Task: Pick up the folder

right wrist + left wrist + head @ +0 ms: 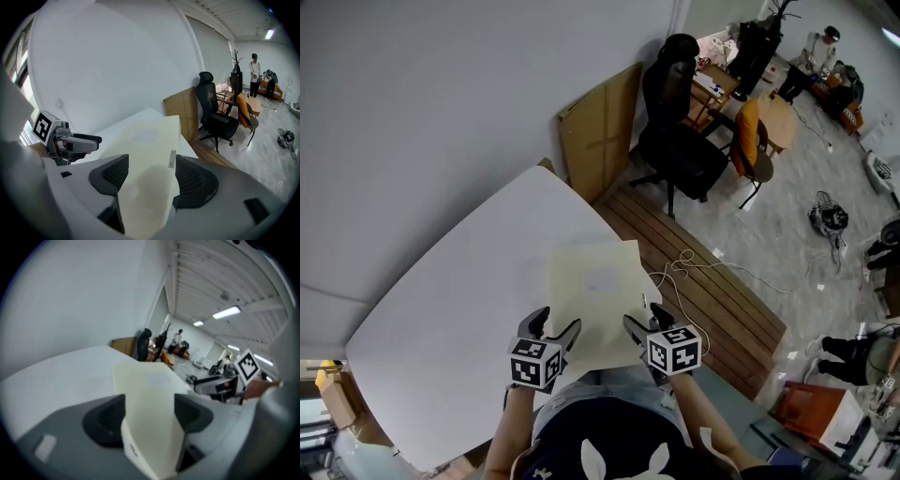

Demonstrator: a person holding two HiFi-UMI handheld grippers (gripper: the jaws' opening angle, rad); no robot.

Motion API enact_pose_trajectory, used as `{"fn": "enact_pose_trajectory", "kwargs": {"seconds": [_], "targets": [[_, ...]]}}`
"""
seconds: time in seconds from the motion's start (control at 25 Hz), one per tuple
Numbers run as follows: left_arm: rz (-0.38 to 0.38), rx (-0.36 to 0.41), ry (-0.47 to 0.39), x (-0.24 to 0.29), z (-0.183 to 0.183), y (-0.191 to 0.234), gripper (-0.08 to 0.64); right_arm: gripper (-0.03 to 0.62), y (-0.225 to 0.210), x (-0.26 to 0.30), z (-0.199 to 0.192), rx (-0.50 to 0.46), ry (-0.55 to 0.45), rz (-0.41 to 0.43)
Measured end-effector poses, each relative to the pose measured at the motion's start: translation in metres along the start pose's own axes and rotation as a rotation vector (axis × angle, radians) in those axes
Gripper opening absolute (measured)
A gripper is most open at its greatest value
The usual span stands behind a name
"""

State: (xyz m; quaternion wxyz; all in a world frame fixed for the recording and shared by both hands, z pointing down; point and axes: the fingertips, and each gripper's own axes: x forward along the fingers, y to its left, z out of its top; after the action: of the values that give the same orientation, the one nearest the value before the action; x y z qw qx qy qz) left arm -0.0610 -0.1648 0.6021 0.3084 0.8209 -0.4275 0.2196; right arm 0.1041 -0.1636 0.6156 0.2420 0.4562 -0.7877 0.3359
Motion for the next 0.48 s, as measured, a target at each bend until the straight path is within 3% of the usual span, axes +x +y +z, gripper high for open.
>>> {"fn": "enact_pose_trajectory", "kwargs": {"seconds": [0.48], "targets": [[0.024, -0.052, 0.048, 0.009, -0.020, 0.012, 0.318, 0.287, -0.012, 0.009, -0.018, 0.112, 0.046, 0.026]]}}
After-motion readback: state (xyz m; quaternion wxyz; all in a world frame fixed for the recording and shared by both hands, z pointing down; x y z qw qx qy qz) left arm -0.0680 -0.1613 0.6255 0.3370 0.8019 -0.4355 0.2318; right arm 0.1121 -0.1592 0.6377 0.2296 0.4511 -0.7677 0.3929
